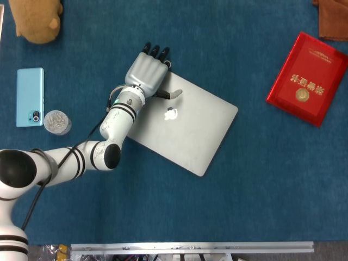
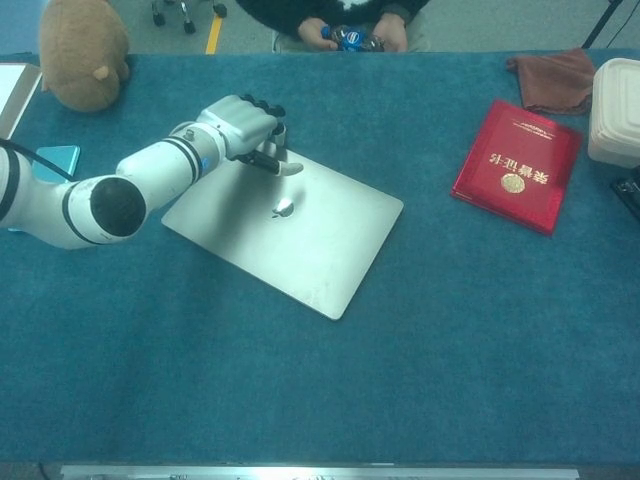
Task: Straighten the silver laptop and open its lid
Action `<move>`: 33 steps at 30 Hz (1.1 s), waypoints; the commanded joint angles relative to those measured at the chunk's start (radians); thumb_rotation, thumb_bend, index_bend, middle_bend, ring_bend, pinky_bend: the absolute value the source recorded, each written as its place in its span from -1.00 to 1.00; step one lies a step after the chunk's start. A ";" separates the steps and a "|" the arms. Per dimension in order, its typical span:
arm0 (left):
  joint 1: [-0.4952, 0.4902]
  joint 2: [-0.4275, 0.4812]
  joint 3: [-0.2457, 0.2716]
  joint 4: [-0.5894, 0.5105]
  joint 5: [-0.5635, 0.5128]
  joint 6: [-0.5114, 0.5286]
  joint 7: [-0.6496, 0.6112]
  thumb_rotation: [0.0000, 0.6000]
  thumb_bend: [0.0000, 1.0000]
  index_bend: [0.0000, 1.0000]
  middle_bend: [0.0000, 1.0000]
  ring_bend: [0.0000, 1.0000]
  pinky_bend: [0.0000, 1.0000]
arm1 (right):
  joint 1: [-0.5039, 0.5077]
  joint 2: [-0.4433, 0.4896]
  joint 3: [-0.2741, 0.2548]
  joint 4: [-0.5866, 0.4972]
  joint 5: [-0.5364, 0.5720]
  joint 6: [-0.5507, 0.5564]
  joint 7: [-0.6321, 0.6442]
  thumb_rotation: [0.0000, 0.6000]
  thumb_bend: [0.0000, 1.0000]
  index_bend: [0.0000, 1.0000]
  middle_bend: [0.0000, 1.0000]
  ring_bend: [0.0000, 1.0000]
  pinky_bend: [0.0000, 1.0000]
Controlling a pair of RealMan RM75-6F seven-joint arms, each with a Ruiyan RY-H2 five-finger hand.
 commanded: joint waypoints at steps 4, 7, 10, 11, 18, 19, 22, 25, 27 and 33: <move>0.007 0.015 0.011 -0.024 -0.007 0.012 0.016 -0.85 -0.66 -0.39 -1.00 -1.00 -1.00 | 0.000 -0.001 0.000 -0.001 -0.006 0.001 0.001 1.00 -0.75 -1.00 -0.96 -1.00 -0.95; 0.012 0.026 0.013 -0.041 -0.007 0.023 0.019 -0.86 -0.66 -0.38 -1.00 -1.00 -1.00 | -0.001 -0.001 -0.001 -0.003 -0.008 0.002 0.002 1.00 -0.75 -1.00 -0.96 -1.00 -0.95; 0.018 0.037 0.019 -0.056 -0.007 0.030 0.023 -0.85 -0.66 -0.38 -1.00 -1.00 -1.00 | -0.002 -0.001 -0.002 -0.005 -0.011 0.004 0.001 1.00 -0.75 -1.00 -0.96 -1.00 -0.95; 0.020 0.041 0.021 -0.061 -0.008 0.032 0.025 -0.86 -0.66 -0.37 -1.00 -1.00 -1.00 | -0.002 -0.001 -0.002 -0.006 -0.013 0.005 0.000 1.00 -0.75 -1.00 -0.96 -1.00 -0.95; 0.039 0.067 0.035 -0.094 -0.007 0.051 0.029 -0.86 -0.66 -0.37 -1.00 -1.00 -1.00 | -0.006 0.001 -0.005 -0.016 -0.022 0.012 -0.007 1.00 -0.75 -1.00 -0.96 -1.00 -0.95; 0.043 0.071 0.038 -0.099 -0.006 0.053 0.029 -0.86 -0.66 -0.37 -1.00 -1.00 -1.00 | -0.007 0.001 -0.006 -0.018 -0.023 0.013 -0.009 1.00 -0.75 -1.00 -0.96 -1.00 -0.95; 0.048 0.082 0.044 -0.110 -0.003 0.060 0.035 -0.86 -0.66 -0.37 -1.00 -1.00 -1.00 | -0.007 0.001 -0.006 -0.023 -0.027 0.015 -0.014 1.00 -0.75 -1.00 -0.96 -1.00 -0.95; 0.055 0.096 0.045 -0.130 -0.002 0.068 0.032 -0.86 -0.66 -0.37 -1.00 -1.00 -1.00 | -0.008 0.000 -0.007 -0.028 -0.032 0.017 -0.017 1.00 -0.75 -1.00 -0.96 -1.00 -0.95; 0.059 0.104 0.051 -0.140 -0.002 0.071 0.035 -0.86 -0.66 -0.37 -1.00 -1.00 -1.00 | -0.009 0.000 -0.008 -0.030 -0.034 0.019 -0.018 1.00 -0.75 -1.00 -0.96 -1.00 -0.95; 0.078 0.122 0.067 -0.160 -0.007 0.080 0.038 -0.86 -0.66 -0.37 -1.00 -1.00 -1.00 | -0.010 -0.002 -0.010 -0.035 -0.040 0.020 -0.022 1.00 -0.75 -1.00 -0.96 -1.00 -0.95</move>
